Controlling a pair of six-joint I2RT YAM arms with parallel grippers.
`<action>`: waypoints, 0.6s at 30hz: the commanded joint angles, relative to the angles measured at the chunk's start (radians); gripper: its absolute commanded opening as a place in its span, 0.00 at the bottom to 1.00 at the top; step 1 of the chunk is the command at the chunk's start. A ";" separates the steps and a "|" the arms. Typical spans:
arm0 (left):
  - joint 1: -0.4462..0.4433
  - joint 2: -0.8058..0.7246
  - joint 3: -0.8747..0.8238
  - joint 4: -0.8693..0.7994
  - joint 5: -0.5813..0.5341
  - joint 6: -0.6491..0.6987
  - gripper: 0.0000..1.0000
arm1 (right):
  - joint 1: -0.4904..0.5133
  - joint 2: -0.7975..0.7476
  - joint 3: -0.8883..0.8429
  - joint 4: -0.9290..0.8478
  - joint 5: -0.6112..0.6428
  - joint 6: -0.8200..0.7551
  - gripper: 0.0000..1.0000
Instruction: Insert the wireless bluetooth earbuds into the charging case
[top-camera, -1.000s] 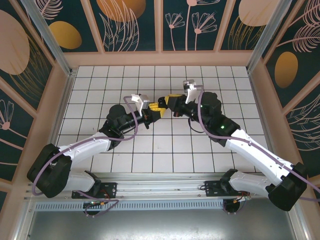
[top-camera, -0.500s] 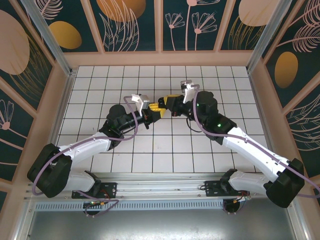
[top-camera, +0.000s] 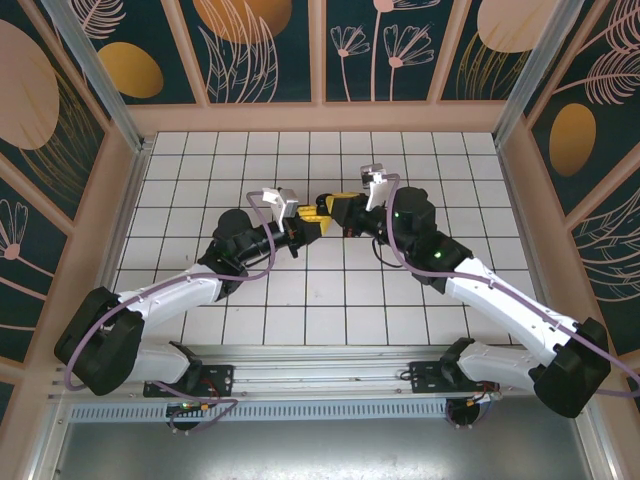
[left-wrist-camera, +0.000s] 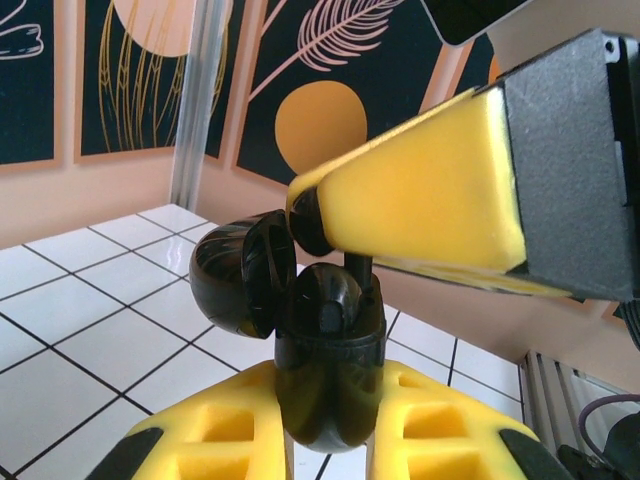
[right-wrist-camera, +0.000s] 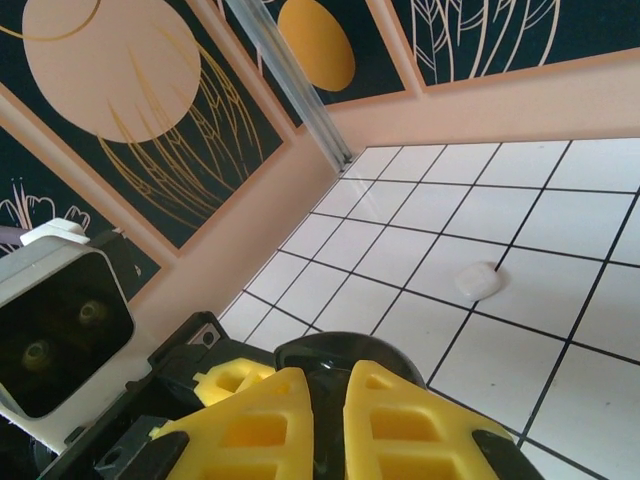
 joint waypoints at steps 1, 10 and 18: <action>-0.003 -0.003 0.010 0.071 0.018 -0.014 0.01 | 0.011 -0.019 -0.019 -0.002 -0.026 -0.019 0.10; -0.004 -0.013 0.005 0.070 0.014 -0.013 0.01 | 0.010 -0.010 0.003 -0.080 -0.043 -0.055 0.14; -0.004 -0.024 -0.003 0.070 0.010 -0.016 0.01 | 0.009 -0.014 0.011 -0.081 -0.040 -0.041 0.22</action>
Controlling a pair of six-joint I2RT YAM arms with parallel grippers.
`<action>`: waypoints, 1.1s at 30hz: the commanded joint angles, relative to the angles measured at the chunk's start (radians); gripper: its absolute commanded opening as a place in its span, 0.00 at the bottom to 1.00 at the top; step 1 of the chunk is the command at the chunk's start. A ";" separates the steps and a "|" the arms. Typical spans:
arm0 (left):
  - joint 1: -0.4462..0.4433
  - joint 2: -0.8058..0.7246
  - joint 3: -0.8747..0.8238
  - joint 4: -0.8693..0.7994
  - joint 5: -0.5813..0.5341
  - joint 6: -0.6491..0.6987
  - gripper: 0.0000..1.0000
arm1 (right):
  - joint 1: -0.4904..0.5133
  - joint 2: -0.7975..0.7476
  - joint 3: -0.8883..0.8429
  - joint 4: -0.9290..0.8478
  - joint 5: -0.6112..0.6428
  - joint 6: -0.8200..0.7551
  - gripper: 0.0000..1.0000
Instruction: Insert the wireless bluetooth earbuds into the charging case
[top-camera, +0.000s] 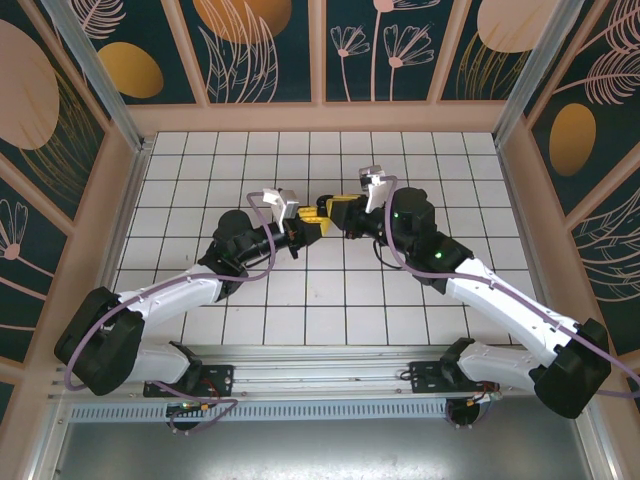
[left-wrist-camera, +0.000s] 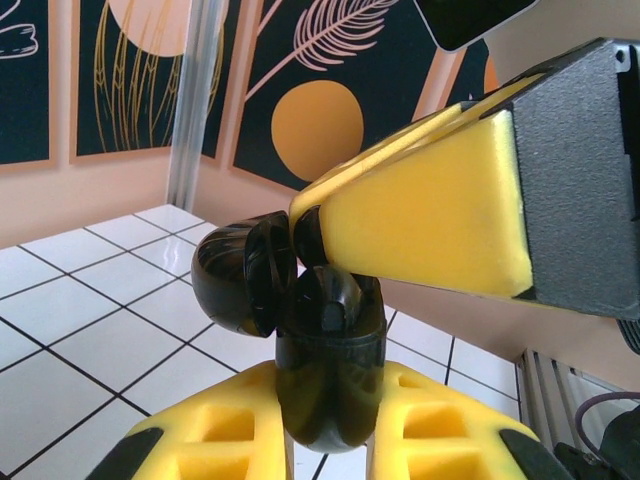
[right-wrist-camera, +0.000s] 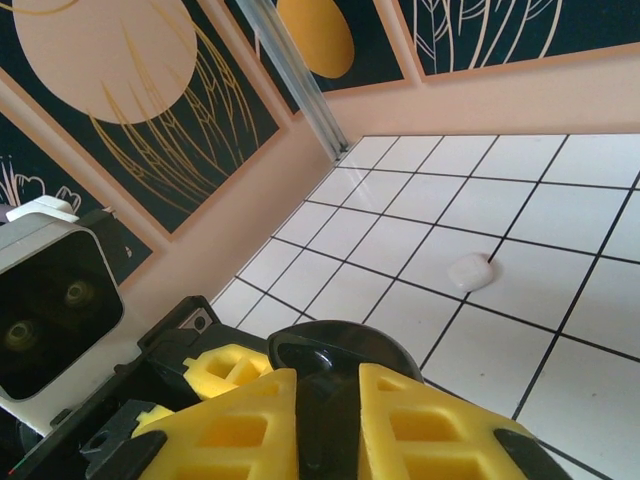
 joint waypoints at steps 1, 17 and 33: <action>-0.003 -0.025 0.002 0.066 0.008 -0.015 0.01 | 0.010 -0.009 0.015 -0.051 -0.031 -0.005 0.24; -0.003 -0.020 -0.003 0.071 0.011 -0.017 0.01 | 0.011 -0.042 0.083 -0.072 0.047 0.021 0.45; -0.003 -0.005 0.029 0.028 0.080 -0.015 0.02 | -0.044 -0.037 0.142 -0.145 -0.052 0.080 0.51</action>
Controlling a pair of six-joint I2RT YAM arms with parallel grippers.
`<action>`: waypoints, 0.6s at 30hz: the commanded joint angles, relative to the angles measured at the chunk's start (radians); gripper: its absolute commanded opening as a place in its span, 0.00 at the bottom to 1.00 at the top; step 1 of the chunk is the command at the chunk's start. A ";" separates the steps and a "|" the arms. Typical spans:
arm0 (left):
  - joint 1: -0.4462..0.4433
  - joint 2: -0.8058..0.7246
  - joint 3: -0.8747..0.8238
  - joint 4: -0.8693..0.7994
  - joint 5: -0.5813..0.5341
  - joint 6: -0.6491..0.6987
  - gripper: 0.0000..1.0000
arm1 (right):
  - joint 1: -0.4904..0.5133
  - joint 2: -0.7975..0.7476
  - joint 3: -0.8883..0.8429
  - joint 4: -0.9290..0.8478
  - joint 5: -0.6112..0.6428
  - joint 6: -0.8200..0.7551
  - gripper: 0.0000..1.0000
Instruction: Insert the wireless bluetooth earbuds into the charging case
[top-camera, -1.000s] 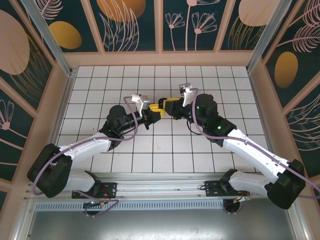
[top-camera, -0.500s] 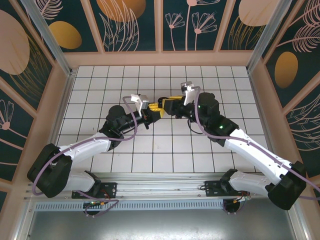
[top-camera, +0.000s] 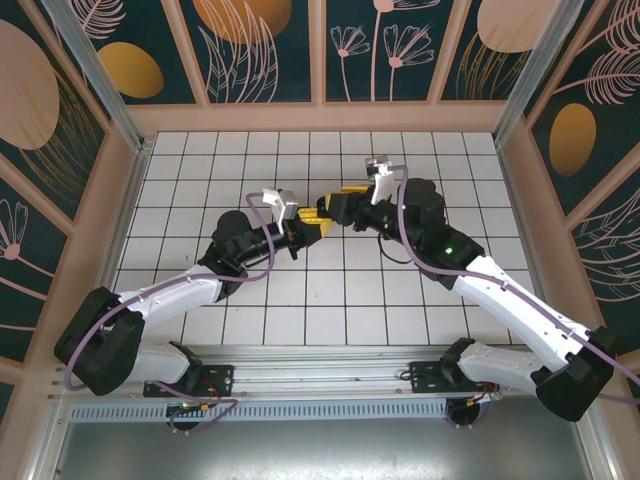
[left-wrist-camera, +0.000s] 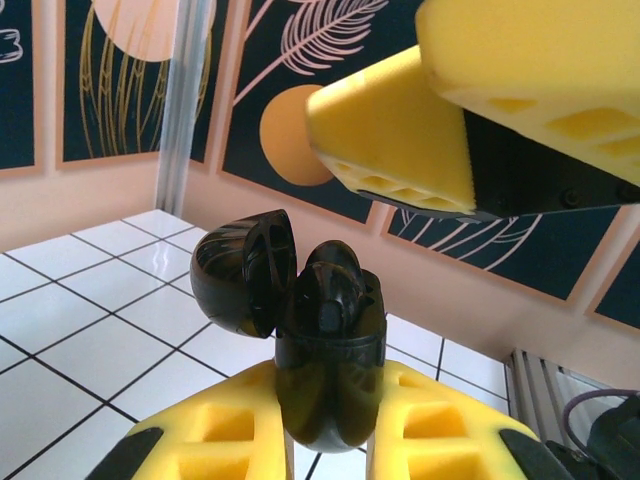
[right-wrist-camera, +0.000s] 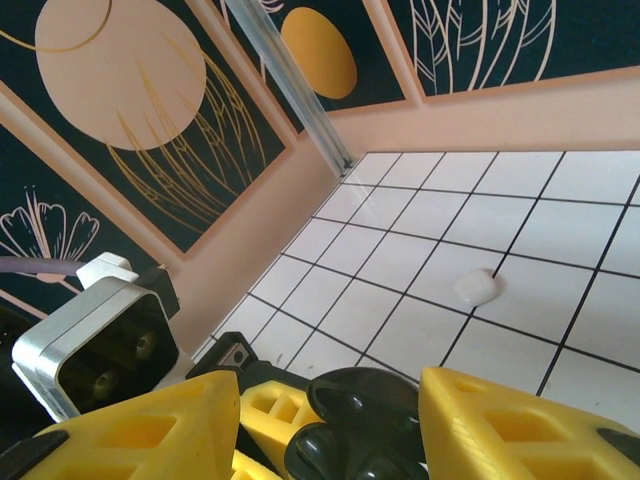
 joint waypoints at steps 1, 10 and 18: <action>-0.003 -0.002 0.044 -0.006 0.061 -0.007 0.02 | -0.050 -0.018 0.026 -0.022 -0.094 0.059 0.51; -0.003 0.008 0.112 -0.072 0.137 -0.013 0.02 | -0.177 -0.053 -0.075 0.077 -0.364 0.188 0.54; -0.004 0.025 0.110 0.006 0.162 -0.109 0.02 | -0.178 -0.055 -0.136 0.157 -0.470 0.252 0.54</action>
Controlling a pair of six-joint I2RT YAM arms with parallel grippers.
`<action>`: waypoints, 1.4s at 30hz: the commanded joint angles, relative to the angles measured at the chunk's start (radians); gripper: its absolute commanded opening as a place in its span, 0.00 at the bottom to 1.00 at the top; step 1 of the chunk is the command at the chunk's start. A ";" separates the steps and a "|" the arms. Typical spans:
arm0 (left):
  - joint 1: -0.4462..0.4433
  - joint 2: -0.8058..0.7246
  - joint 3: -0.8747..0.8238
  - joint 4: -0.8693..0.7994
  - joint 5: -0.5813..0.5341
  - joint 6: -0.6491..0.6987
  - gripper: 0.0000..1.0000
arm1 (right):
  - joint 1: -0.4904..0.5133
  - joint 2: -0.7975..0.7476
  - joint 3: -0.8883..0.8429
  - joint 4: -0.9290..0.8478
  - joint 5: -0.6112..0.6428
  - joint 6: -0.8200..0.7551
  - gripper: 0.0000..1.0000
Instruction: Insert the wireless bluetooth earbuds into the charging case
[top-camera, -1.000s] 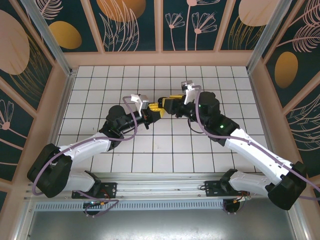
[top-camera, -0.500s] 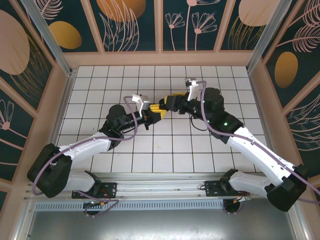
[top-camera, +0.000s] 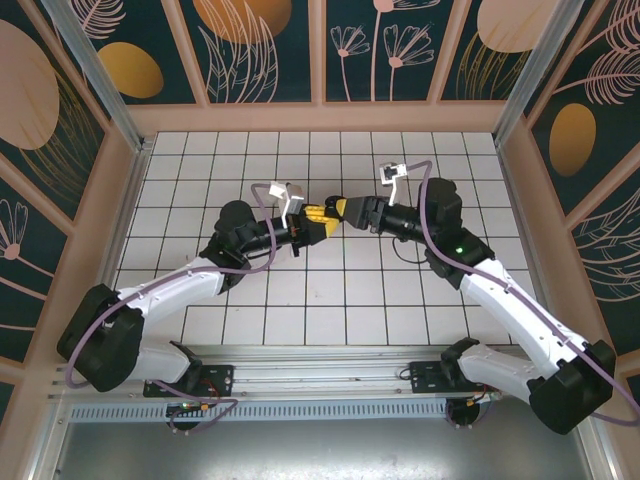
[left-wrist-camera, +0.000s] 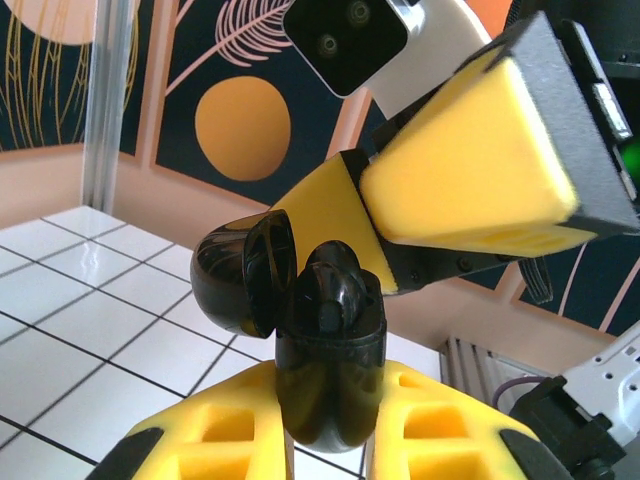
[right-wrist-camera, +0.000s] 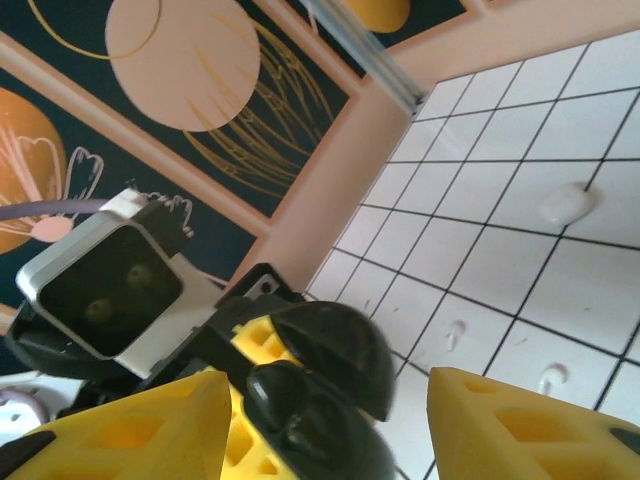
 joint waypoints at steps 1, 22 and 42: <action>-0.004 -0.002 0.016 0.066 0.030 -0.052 0.02 | -0.003 -0.013 -0.026 0.100 -0.104 0.042 0.54; -0.003 -0.035 -0.051 0.150 0.032 -0.134 0.01 | -0.051 0.060 0.018 0.191 -0.342 0.124 0.48; -0.003 -0.003 -0.027 0.115 0.081 -0.115 0.01 | -0.114 0.159 0.111 0.095 -0.393 0.088 0.58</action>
